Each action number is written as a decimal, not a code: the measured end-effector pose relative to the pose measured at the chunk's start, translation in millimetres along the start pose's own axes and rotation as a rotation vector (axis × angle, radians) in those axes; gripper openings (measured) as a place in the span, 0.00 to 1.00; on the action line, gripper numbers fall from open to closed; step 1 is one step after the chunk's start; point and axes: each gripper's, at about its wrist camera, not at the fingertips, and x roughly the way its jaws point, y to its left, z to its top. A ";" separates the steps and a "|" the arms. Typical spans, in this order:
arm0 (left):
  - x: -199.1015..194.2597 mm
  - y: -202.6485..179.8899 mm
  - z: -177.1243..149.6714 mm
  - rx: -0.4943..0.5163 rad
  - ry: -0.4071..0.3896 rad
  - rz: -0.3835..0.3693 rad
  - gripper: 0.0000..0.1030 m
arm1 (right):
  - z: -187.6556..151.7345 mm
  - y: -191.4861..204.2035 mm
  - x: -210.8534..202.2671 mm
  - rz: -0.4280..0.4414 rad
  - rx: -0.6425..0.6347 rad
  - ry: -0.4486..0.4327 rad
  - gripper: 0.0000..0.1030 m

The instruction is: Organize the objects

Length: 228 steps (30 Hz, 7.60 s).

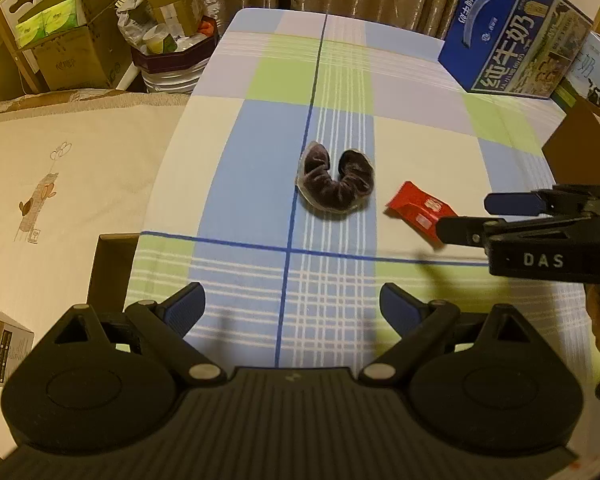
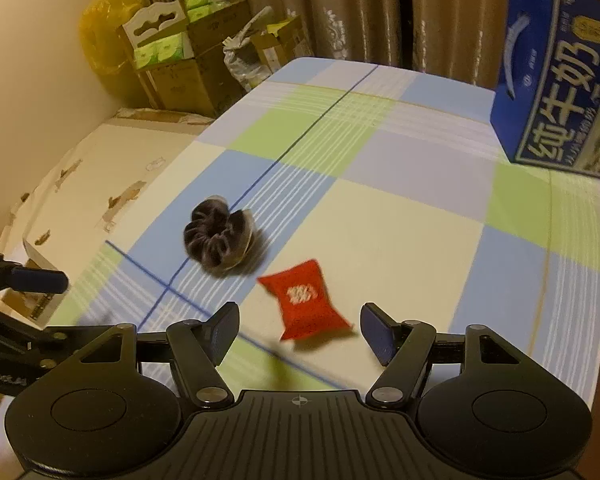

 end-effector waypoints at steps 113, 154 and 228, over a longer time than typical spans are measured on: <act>-95.2 -242.1 -50.7 0.353 -0.163 -0.345 0.31 | -167.4 -109.6 -279.2 -0.239 0.321 -0.220 0.24; -69.0 -431.0 30.1 0.411 -0.202 -0.315 0.32 | -140.6 -307.9 -326.3 -0.251 0.423 -0.329 0.24; -31.8 -441.0 61.1 0.297 -0.171 -0.214 0.96 | -130.5 -370.6 -295.9 -0.173 0.530 -0.291 0.54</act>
